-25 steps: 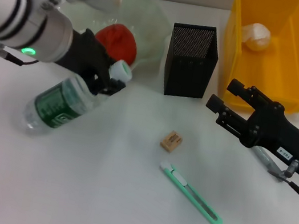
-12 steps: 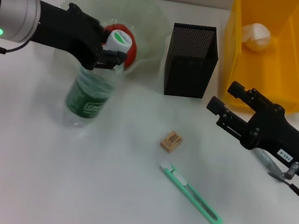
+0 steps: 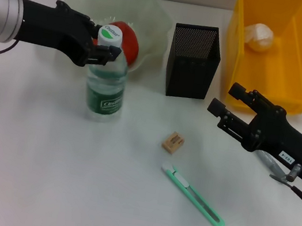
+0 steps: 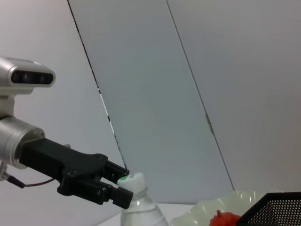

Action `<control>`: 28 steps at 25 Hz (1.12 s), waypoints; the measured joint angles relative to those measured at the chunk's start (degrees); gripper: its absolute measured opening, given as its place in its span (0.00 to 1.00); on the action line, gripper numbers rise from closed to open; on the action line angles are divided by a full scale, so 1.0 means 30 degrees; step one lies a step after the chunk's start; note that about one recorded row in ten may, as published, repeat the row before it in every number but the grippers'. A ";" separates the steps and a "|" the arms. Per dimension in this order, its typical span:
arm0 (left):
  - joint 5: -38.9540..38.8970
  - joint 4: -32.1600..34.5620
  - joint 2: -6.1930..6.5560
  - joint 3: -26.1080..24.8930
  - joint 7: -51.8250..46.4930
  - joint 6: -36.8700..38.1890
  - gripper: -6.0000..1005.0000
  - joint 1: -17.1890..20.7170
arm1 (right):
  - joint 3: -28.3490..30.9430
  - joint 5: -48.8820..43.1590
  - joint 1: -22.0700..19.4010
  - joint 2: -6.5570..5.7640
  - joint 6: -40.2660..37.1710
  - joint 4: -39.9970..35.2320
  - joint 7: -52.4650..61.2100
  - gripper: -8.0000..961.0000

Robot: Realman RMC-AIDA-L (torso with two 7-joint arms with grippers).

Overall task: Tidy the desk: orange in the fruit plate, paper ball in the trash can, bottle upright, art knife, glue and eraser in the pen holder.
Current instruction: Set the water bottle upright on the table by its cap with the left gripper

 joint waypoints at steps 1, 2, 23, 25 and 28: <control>0.0000 0.0000 0.0000 0.0000 0.0000 0.0000 0.44 0.0000 | -0.0008 0.0000 0.0001 0.0002 -0.0001 0.0000 0.0000 0.77; -0.0011 -0.0001 -0.0009 -0.0002 0.0002 -0.0008 0.44 0.0026 | -0.0014 -0.0001 0.0001 0.0003 -0.0001 0.0000 0.0000 0.77; -0.0636 -0.0115 -0.0005 -0.0280 0.0052 -0.0054 0.44 0.0156 | -0.0068 -0.0001 -0.0020 0.0011 -0.0006 -0.0001 -0.0001 0.77; -0.0686 -0.0115 -0.0001 -0.0303 0.0053 -0.0055 0.44 0.0165 | -0.0069 -0.0001 -0.0002 0.0011 -0.0004 -0.0001 0.0000 0.77; -0.0686 -0.0115 -0.0001 -0.0303 0.0053 -0.0055 0.44 0.0165 | -0.0069 -0.0001 0.0023 0.0011 -0.0004 -0.0001 -0.0001 0.77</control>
